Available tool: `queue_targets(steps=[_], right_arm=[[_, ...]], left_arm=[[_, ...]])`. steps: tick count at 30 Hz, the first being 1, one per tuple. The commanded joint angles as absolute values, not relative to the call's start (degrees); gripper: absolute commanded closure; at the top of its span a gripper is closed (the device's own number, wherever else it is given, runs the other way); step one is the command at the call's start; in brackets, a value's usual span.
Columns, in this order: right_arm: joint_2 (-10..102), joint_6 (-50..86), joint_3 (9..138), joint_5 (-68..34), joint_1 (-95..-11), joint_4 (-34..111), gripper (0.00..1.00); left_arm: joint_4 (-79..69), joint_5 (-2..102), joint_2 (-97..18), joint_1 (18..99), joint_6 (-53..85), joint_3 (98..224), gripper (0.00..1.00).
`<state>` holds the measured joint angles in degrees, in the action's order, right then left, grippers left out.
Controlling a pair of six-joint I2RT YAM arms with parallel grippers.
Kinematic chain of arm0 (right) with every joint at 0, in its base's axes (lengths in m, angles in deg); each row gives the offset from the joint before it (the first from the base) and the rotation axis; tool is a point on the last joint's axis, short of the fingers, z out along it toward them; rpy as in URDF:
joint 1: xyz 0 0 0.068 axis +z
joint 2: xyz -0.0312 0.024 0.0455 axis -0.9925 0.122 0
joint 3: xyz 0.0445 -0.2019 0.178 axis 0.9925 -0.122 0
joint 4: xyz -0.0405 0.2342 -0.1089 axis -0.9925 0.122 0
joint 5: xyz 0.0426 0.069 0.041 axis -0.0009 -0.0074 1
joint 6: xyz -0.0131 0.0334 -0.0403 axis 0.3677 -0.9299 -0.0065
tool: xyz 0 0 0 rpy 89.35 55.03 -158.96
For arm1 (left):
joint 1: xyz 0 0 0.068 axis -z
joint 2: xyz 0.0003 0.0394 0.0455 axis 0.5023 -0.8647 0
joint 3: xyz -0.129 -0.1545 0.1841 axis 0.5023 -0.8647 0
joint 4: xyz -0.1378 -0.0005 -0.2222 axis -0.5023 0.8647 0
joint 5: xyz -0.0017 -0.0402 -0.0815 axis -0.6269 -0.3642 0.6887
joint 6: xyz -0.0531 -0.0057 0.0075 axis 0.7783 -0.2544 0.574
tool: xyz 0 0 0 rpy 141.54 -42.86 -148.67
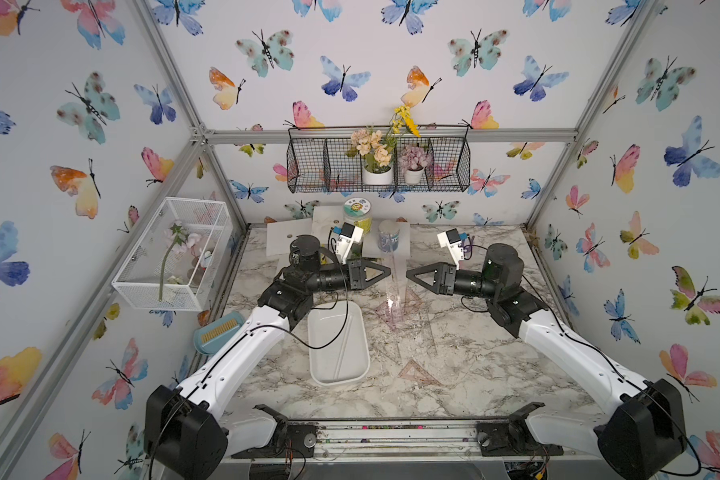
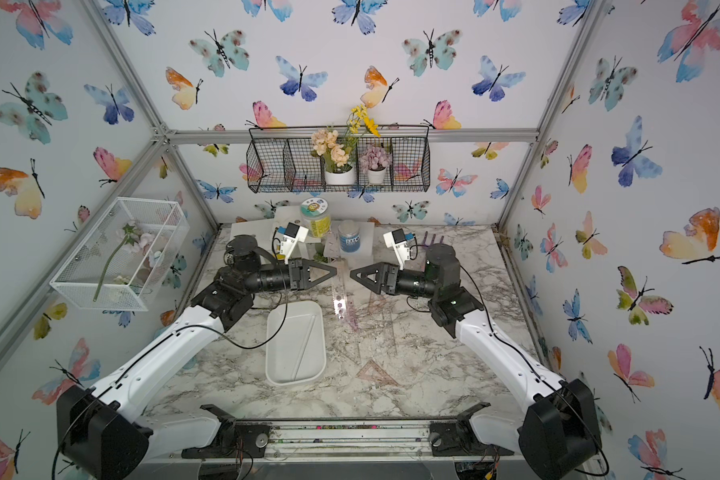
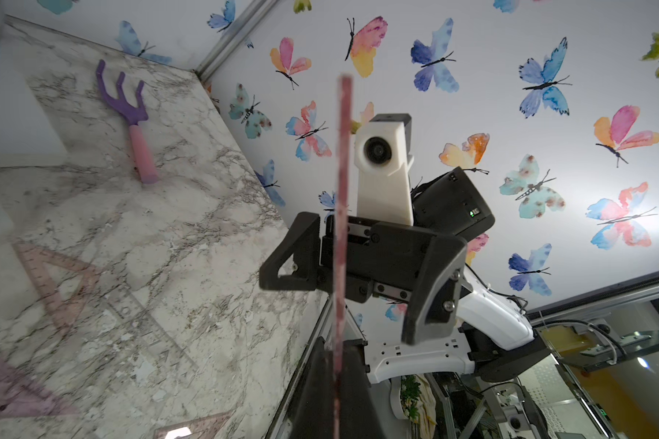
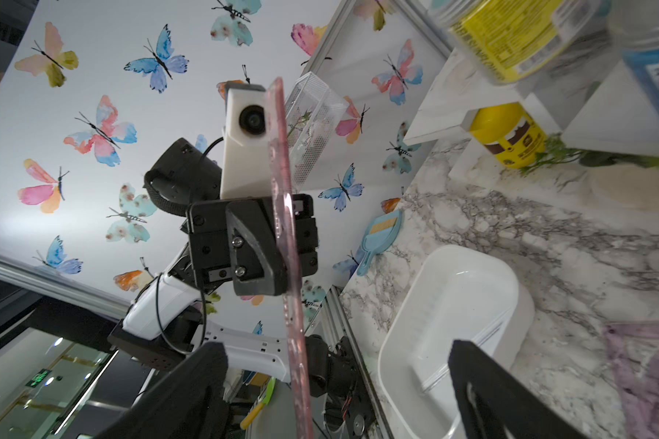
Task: Put the scattered rulers into the storage box
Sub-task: Pick up the ruler from the center of the board, then place the ruler in the storage box.
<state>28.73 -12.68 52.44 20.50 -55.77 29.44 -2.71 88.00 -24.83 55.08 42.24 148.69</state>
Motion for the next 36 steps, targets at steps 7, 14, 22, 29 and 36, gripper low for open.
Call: queue_targets(steps=[7,14,22,29,36], right_arm=[[30.89,-3.61,55.86,1.16,-56.25,46.97,0.02],[34.80,-3.34,55.68,7.42,-56.45,46.80,0.05],[34.26,-1.14,55.43,7.36,-56.45,48.80,0.10],[34.52,-0.95,54.87,6.93,-56.45,48.93,0.10],[34.59,-0.47,55.14,6.31,-56.45,49.41,0.10]], left_arm=[[24.10,78.05,-19.23,48.19,27.52,141.63,1.00],[25.42,72.46,-19.21,47.95,27.86,134.58,1.00],[25.63,69.13,-20.93,46.81,27.89,128.89,1.00],[26.19,67.47,-22.74,46.33,27.87,127.59,1.00],[27.54,65.95,-23.31,45.85,28.39,126.37,1.00]])
